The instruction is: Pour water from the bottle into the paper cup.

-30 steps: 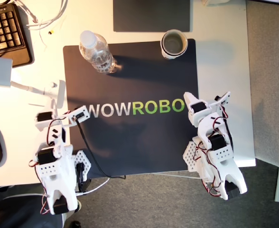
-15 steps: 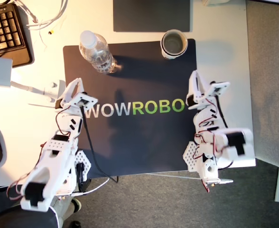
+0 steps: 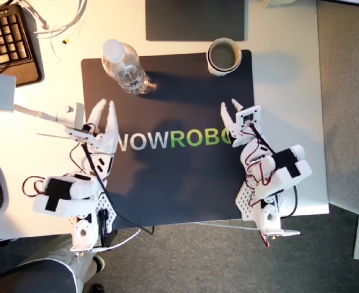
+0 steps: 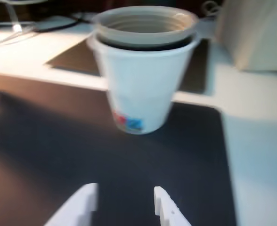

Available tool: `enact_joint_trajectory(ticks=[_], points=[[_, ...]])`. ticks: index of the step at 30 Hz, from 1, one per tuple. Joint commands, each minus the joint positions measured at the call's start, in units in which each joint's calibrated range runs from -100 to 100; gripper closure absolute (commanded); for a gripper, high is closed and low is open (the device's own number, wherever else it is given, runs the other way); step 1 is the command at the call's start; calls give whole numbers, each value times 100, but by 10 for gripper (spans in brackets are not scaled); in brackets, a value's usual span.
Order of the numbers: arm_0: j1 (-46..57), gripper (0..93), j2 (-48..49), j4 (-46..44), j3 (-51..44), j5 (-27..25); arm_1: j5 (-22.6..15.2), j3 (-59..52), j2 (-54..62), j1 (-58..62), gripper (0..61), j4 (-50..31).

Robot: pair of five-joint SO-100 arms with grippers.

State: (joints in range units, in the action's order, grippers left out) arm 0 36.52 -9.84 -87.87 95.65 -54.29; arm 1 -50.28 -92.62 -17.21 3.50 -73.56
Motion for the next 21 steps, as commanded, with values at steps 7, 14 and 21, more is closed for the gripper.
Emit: enact_joint_trajectory(ticks=[7,14,21], points=[[681,94,-319,563,-1028,-15,-98,1152,721,314,284,363],[1244,94,-779,2380,-3572,215,-186,3287,-1057,409,252,436],[1008,96,-788,3374,-4890,420,-156,5205,-1873,421,187,730]])
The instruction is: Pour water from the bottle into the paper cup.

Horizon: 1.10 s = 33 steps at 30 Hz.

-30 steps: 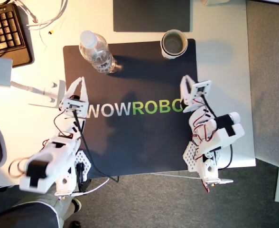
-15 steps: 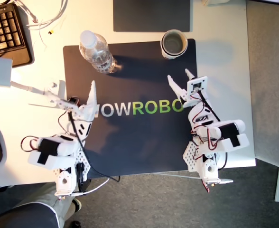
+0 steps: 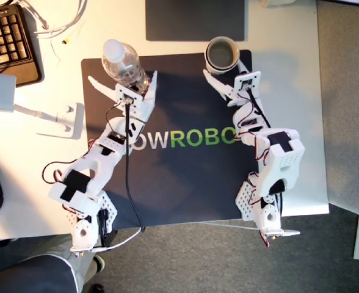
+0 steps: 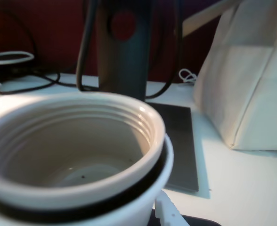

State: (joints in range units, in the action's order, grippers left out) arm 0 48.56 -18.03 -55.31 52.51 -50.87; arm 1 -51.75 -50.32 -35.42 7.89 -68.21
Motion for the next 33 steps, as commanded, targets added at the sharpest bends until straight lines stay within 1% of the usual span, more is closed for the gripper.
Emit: enact_joint_trajectory(ticks=[1,4,7,9,12,13,14,15,16,17,18,19,21,22,23,25,26,28,29,31,32,33], points=[[-262,96,48,118,-576,93,-10,1147,-120,-30,186,309],[-393,96,66,118,-604,132,-10,1838,-472,-102,187,579],[-498,100,66,118,-604,186,-15,2828,-807,-114,189,1102],[-524,109,57,118,-585,225,5,3119,-781,-114,194,1404],[-537,131,92,191,-567,264,10,3173,-713,-126,218,1469],[-550,220,92,215,-585,269,5,3110,-704,-126,280,1486],[-563,382,100,240,-594,269,10,3064,-704,-126,319,1486],[-629,699,152,289,-576,269,34,3028,-721,-126,413,1486],[-681,860,248,289,-540,269,59,3019,-730,-114,494,1486],[-720,927,309,272,-540,269,107,2910,-678,-114,566,1486],[-746,927,361,248,-522,269,132,2692,-575,-114,597,1486],[-759,927,413,248,-495,269,195,2383,-403,-138,611,1486],[-799,927,622,248,-495,322,293,1610,241,-162,612,1437],[-851,927,900,289,-658,479,303,1074,807,-162,612,1339],[-890,927,1221,476,-985,596,317,438,1503,-233,612,1167],[-903,927,1847,1332,-1830,757,176,-1243,2843,-616,612,579],[-903,927,2107,1853,-2303,874,63,-2088,3495,-915,612,505],[-812,927,2437,2635,-3221,1304,-88,-3287,4594,-1644,612,301],[-720,927,2585,3050,-3584,1621,-103,-3687,5101,-1979,612,375],[-602,927,2750,3523,-3866,2022,-112,-3933,5324,-2194,612,440],[-498,927,2889,3865,-4002,2369,-112,-3978,5324,-2230,612,465],[-288,927,3072,4941,-4429,3048,-103,-3987,5359,-2170,612,571]])
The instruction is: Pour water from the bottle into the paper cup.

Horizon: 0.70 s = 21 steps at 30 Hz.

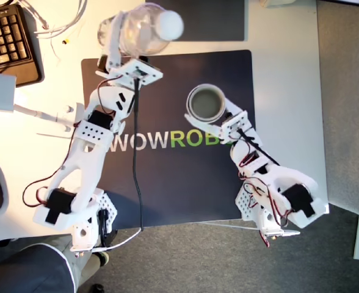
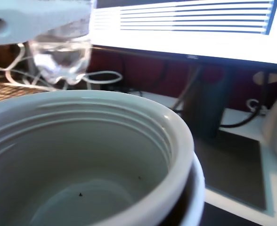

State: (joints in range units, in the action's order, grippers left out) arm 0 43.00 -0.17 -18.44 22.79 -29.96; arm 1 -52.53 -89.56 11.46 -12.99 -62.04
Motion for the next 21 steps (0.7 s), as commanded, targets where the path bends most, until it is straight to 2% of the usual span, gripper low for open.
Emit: enact_joint_trajectory(ticks=[1,3,5,7,9,14,21], points=[[294,927,1347,1416,-1448,1114,-24,-63,679,-58,612,-46],[294,927,1451,1717,-1429,1338,-20,-54,670,-34,612,-62],[268,927,1573,2532,-1720,1822,-15,146,447,73,612,-95],[150,927,1668,3005,-1911,2076,-15,328,267,157,612,-119],[32,927,1720,3713,-2393,2471,5,346,249,157,612,-54],[58,927,1651,4813,-3447,3092,29,446,112,145,612,-95],[111,927,1555,6051,-4355,3570,34,673,-103,229,612,-176]])
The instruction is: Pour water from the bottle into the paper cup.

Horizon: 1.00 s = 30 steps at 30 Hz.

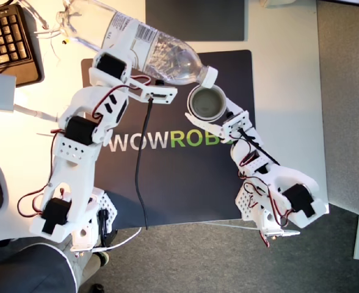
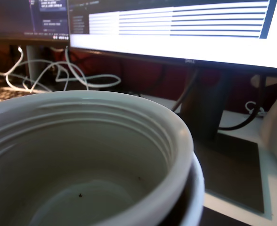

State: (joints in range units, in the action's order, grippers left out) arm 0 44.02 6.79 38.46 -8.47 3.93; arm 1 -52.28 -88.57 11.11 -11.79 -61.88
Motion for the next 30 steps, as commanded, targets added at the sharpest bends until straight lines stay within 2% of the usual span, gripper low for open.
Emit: enact_joint_trajectory(ticks=[1,3,10,16,20,26,30], points=[[9,927,815,557,-1402,254,10,656,-136,133,612,-193],[9,927,685,956,-1792,405,10,938,-317,169,612,-176],[-253,927,424,1453,-2047,772,15,1056,-111,181,612,-119],[-201,927,354,1470,-1901,889,-10,138,447,-405,612,-536],[-188,927,302,1486,-1847,913,-20,-162,164,-812,612,-871],[-188,927,241,1486,-1829,952,15,620,-806,-788,612,-838],[-174,927,250,1486,-1792,957,15,1065,-823,-752,612,-544]])
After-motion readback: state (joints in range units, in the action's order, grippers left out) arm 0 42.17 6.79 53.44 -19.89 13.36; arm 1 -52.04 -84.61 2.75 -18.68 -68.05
